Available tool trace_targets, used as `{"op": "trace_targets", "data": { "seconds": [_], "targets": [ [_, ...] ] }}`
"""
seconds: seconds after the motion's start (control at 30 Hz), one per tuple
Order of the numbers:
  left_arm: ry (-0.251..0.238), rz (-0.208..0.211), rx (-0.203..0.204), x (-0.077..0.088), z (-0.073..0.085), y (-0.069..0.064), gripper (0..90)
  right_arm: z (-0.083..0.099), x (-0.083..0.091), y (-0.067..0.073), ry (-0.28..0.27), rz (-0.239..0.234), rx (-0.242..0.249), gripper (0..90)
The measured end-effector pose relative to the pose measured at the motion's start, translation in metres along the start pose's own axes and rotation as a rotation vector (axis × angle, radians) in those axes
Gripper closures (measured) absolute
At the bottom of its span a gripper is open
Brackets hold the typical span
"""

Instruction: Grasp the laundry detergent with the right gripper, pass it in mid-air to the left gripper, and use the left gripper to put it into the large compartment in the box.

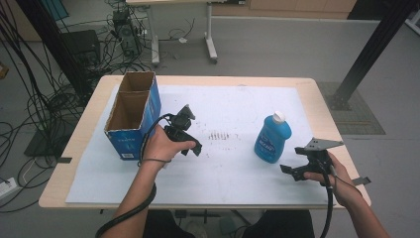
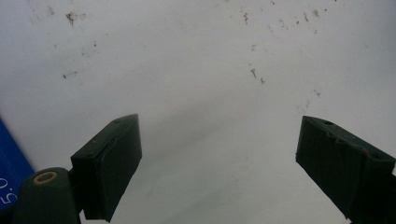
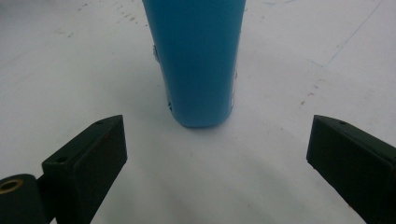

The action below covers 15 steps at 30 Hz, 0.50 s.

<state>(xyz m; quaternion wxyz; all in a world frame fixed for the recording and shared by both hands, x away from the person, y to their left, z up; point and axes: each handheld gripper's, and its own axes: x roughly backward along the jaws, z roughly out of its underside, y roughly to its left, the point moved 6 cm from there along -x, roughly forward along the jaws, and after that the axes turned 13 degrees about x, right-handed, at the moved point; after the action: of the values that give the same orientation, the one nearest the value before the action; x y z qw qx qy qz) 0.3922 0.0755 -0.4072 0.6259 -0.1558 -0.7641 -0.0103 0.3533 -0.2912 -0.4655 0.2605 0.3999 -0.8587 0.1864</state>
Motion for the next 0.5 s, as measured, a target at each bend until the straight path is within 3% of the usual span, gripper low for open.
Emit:
{"op": "trace_targets", "data": {
  "seconds": [0.5],
  "targets": [
    [-0.013,0.002,0.006,0.0061,-0.0012,0.0012,14.7,-0.0014,-0.0080,-0.0014,-0.087,0.024,-0.007,3.5]
  ]
}}
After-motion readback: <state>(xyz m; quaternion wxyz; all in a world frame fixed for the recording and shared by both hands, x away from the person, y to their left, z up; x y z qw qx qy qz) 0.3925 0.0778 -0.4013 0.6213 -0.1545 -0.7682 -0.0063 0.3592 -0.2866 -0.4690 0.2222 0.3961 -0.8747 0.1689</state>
